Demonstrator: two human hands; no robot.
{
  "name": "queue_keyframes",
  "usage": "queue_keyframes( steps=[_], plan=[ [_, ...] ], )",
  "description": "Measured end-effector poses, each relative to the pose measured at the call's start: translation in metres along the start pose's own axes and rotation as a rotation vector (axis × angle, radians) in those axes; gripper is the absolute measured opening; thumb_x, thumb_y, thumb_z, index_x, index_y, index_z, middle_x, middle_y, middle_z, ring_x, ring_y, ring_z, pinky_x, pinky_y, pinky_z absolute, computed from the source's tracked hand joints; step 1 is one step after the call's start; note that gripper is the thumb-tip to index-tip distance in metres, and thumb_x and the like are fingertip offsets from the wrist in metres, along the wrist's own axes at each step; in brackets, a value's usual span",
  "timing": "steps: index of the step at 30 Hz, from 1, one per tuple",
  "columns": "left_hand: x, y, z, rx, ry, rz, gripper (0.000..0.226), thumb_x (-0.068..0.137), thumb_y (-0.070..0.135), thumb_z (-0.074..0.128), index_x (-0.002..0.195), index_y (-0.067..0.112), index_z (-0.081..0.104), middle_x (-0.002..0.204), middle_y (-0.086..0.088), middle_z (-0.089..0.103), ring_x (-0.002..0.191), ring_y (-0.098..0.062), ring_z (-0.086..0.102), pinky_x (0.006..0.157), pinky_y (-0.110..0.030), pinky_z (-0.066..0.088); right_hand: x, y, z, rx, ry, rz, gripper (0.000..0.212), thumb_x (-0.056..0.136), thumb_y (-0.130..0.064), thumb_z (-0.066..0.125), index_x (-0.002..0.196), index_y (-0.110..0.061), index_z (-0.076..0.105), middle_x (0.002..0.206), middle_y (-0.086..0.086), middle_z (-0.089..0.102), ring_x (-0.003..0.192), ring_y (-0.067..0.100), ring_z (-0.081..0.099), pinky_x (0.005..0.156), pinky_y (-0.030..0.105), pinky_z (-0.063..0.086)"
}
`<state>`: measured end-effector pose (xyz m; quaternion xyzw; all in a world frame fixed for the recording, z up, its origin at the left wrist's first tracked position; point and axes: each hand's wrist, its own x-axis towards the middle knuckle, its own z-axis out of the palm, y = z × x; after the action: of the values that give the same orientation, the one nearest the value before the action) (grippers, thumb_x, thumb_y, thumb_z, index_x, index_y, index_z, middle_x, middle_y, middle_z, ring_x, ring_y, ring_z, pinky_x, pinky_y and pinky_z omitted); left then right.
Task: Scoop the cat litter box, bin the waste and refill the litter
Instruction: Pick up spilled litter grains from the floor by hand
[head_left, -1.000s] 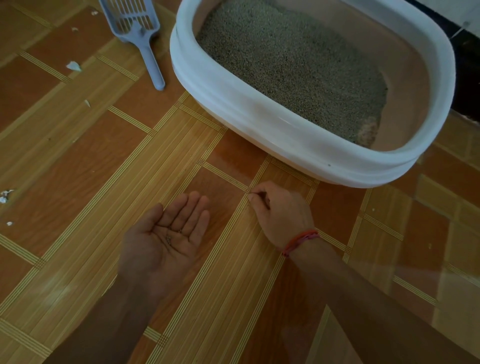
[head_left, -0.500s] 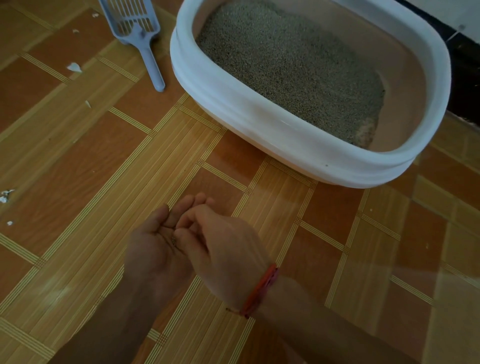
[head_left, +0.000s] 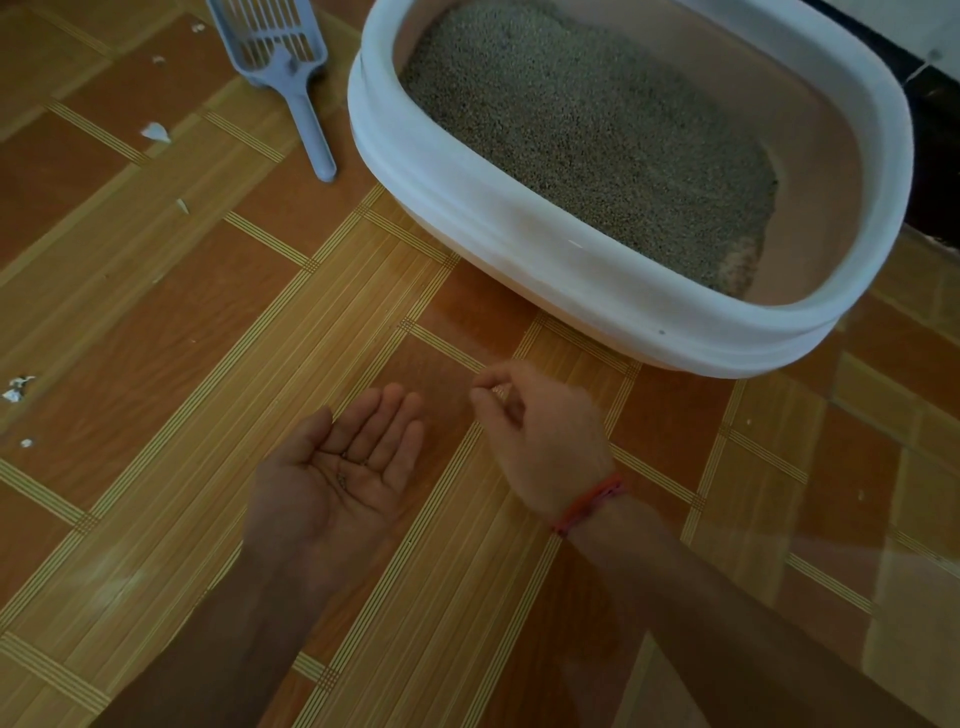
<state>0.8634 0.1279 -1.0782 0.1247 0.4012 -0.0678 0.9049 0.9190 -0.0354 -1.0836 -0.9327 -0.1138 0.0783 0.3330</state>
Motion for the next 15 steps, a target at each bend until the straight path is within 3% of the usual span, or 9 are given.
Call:
queue_keyframes(
  steps=[2, 4, 6, 12, 15],
  plan=[
    [0.000, 0.000, -0.001, -0.006, 0.009, 0.005, 0.048, 0.098, 0.024, 0.041, 0.079, -0.001, 0.078, 0.107, -0.013, 0.074, 0.101, -0.028, 0.072, 0.080, -0.042, 0.059, 0.008, 0.015, -0.002, -0.024, 0.022, 0.058, 0.009, 0.096, -0.030, 0.056, 0.098, -0.026, 0.064, 0.055, -0.017, 0.049, 0.050, -0.002, 0.050, 0.051, 0.020, 0.043],
    [-0.001, 0.001, -0.001, -0.007, 0.015, 0.005, 0.052, 0.101, 0.025, 0.039, 0.080, -0.001, 0.078, 0.108, -0.013, 0.074, 0.101, -0.028, 0.072, 0.082, -0.042, 0.059, 0.014, 0.021, -0.002, -0.032, 0.016, 0.087, 0.011, 0.096, -0.030, 0.057, 0.100, -0.025, 0.065, 0.070, -0.013, 0.064, 0.064, 0.002, 0.062, 0.061, 0.032, 0.056],
    [-0.001, 0.001, 0.000, 0.001, 0.016, 0.004, 0.052, 0.101, 0.025, 0.038, 0.080, -0.001, 0.078, 0.108, -0.013, 0.074, 0.101, -0.028, 0.071, 0.083, -0.042, 0.058, 0.016, 0.024, -0.001, -0.040, 0.001, 0.099, 0.012, 0.096, -0.030, 0.057, 0.101, -0.025, 0.066, 0.077, -0.014, 0.066, 0.071, 0.005, 0.064, 0.067, 0.033, 0.058],
    [-0.002, 0.003, 0.001, 0.010, 0.039, 0.019, 0.055, 0.102, 0.026, 0.038, 0.079, -0.002, 0.078, 0.108, -0.014, 0.074, 0.100, -0.029, 0.072, 0.081, -0.043, 0.059, 0.018, 0.027, 0.005, -0.075, -0.013, 0.060, 0.011, 0.095, -0.032, 0.058, 0.099, -0.026, 0.067, 0.061, -0.023, 0.048, 0.058, -0.004, 0.052, 0.056, 0.017, 0.046],
    [-0.001, 0.003, 0.001, 0.015, 0.043, 0.019, 0.054, 0.102, 0.026, 0.038, 0.079, -0.002, 0.078, 0.108, -0.014, 0.074, 0.100, -0.029, 0.072, 0.080, -0.043, 0.059, 0.019, 0.027, 0.005, -0.099, -0.013, 0.061, 0.011, 0.096, -0.031, 0.058, 0.095, -0.026, 0.068, 0.055, -0.022, 0.042, 0.051, -0.006, 0.045, 0.052, 0.008, 0.031]
  ],
)
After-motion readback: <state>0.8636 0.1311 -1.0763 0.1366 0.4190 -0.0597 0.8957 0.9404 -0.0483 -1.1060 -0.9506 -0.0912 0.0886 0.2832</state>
